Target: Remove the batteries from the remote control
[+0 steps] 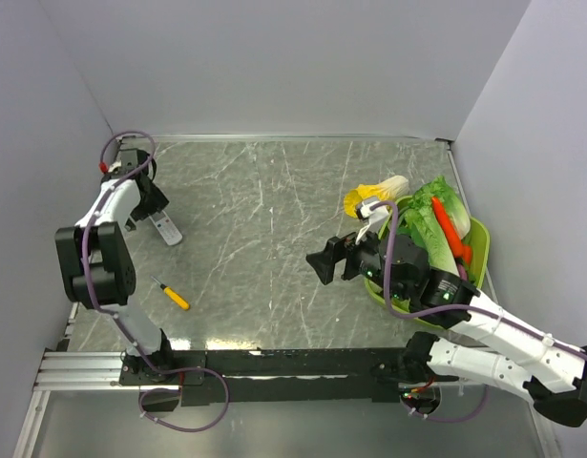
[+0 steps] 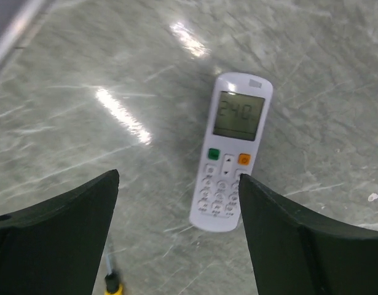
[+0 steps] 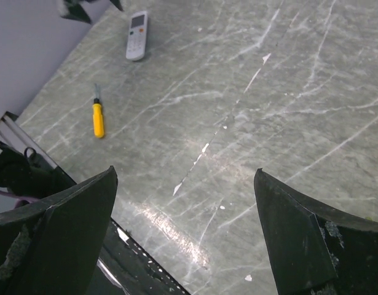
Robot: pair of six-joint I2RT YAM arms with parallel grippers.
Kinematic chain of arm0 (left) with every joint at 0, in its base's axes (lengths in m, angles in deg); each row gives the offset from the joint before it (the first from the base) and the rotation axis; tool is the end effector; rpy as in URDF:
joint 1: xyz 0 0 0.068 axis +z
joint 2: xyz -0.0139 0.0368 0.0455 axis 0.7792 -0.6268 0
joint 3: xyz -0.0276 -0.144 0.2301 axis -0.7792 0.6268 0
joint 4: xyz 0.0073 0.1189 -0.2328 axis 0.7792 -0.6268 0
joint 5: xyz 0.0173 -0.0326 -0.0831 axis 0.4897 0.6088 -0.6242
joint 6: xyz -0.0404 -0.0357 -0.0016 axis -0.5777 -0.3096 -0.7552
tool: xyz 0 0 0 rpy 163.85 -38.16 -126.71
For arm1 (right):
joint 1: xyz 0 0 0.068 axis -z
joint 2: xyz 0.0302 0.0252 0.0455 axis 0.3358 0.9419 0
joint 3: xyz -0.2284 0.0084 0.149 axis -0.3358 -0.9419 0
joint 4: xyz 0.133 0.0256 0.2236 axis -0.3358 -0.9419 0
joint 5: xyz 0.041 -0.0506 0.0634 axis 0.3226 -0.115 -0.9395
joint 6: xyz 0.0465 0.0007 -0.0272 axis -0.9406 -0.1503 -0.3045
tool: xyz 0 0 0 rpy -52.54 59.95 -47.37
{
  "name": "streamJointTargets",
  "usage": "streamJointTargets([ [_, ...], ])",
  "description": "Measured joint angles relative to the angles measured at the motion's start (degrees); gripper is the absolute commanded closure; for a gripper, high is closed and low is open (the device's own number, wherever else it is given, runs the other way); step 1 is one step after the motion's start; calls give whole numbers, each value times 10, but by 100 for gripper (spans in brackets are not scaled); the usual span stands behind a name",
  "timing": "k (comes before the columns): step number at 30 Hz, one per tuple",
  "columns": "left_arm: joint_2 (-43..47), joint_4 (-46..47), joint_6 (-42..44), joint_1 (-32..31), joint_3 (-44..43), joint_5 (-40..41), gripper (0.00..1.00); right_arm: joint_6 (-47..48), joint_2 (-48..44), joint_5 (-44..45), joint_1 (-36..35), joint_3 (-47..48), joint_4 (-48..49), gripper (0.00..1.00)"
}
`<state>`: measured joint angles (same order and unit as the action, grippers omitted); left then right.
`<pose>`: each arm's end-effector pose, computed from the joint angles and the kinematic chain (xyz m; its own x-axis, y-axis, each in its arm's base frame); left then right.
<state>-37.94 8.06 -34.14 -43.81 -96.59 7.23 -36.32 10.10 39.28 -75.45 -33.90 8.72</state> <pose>0.3544 0.0594 0.2421 -0.5367 -0.6168 -0.5758 -0.7511 0.6601 -0.0070 0.1049 0.1412 0.3496 -0.3886 0.0550 -0.9198 -0.5958 0.7464 0.2964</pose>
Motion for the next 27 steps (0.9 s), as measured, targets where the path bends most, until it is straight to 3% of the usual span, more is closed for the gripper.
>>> streamJointTargets([
  [5, -40, 22, 25, 4, 0, -73, 11, 5, -9, -7, 0, -3, 17, 0],
  [7, -42, 30, 33, 3, -1, -94, 15, 7, -10, -8, 0, -6, 19, 0],
  [18, -119, 32, 37, 3, 0, -120, 17, 8, -11, -30, 0, -7, 25, 0],
  [21, -119, 36, 38, 3, 0, -127, 23, 4, -17, -38, 0, -8, 26, 0],
  [27, -120, 47, 45, 3, 1, -160, 58, -12, -43, -47, 0, -29, 40, 0],
])
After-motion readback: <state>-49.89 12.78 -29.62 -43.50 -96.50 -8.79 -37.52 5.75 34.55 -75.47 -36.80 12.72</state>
